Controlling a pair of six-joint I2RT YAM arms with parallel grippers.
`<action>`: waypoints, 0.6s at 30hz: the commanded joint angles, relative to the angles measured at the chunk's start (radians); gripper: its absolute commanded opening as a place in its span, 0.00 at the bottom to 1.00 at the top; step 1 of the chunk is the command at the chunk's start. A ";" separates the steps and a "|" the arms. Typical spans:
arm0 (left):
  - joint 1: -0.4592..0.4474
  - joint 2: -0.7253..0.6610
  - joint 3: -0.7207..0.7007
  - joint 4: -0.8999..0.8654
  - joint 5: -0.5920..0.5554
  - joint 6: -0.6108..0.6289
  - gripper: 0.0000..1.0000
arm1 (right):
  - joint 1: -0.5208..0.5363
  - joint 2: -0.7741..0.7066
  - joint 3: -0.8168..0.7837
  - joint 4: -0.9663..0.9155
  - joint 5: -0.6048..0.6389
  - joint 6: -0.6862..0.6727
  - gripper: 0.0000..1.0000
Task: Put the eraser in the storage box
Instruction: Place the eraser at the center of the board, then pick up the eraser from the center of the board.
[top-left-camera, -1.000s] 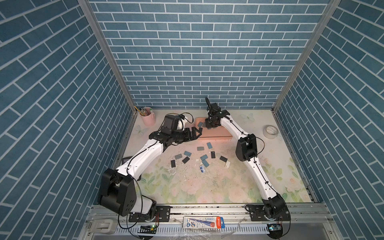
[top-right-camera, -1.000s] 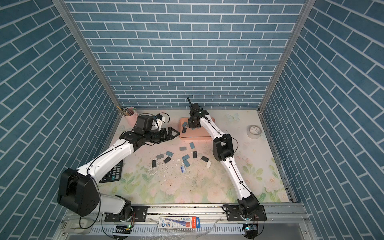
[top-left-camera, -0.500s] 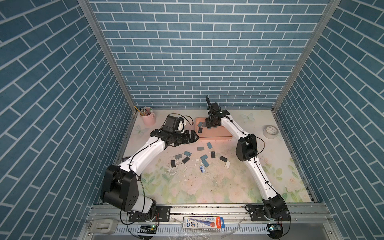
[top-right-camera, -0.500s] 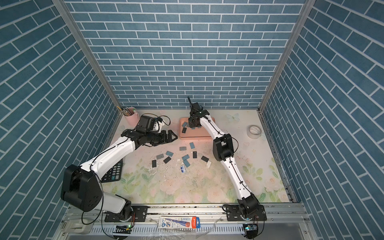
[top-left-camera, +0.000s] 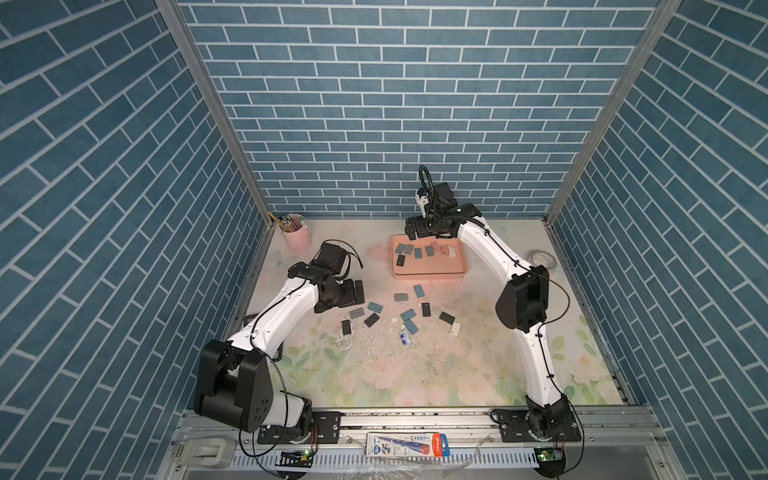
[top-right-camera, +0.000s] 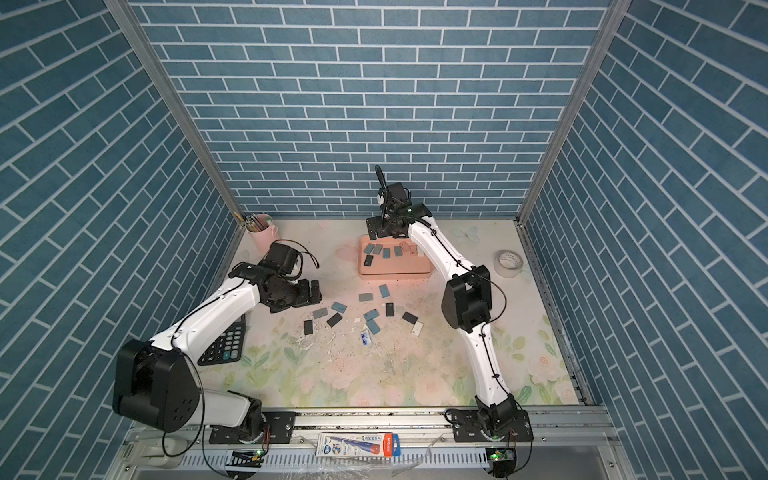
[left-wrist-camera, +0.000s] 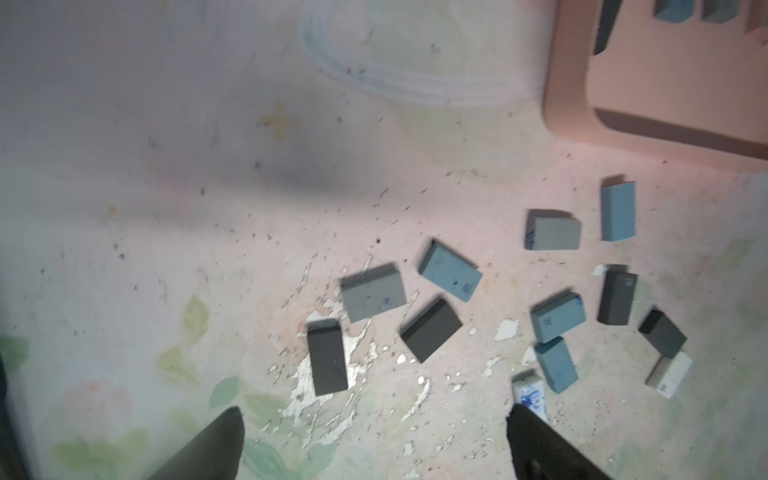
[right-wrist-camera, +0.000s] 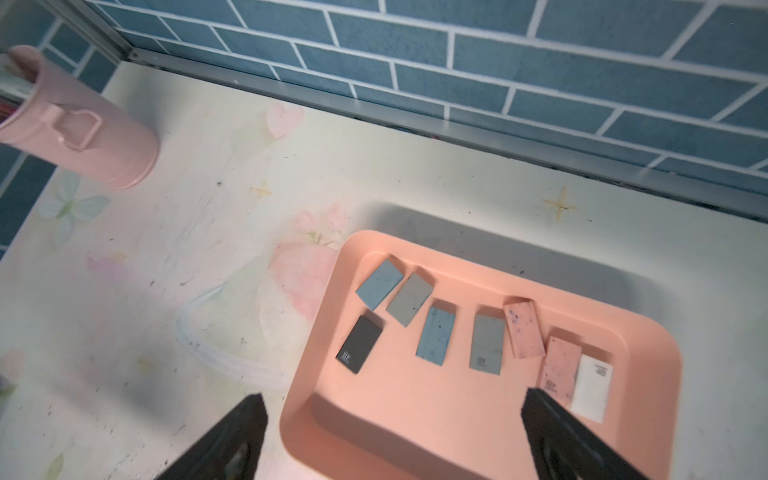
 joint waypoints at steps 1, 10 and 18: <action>0.016 -0.022 -0.067 -0.027 -0.040 -0.071 1.00 | 0.020 -0.163 -0.237 0.117 -0.018 0.011 0.98; 0.037 0.012 -0.259 0.202 0.052 -0.123 0.97 | 0.061 -0.480 -0.766 0.266 -0.016 0.090 0.98; 0.035 0.176 -0.220 0.292 0.070 -0.098 0.77 | 0.064 -0.581 -0.907 0.280 0.002 0.112 0.98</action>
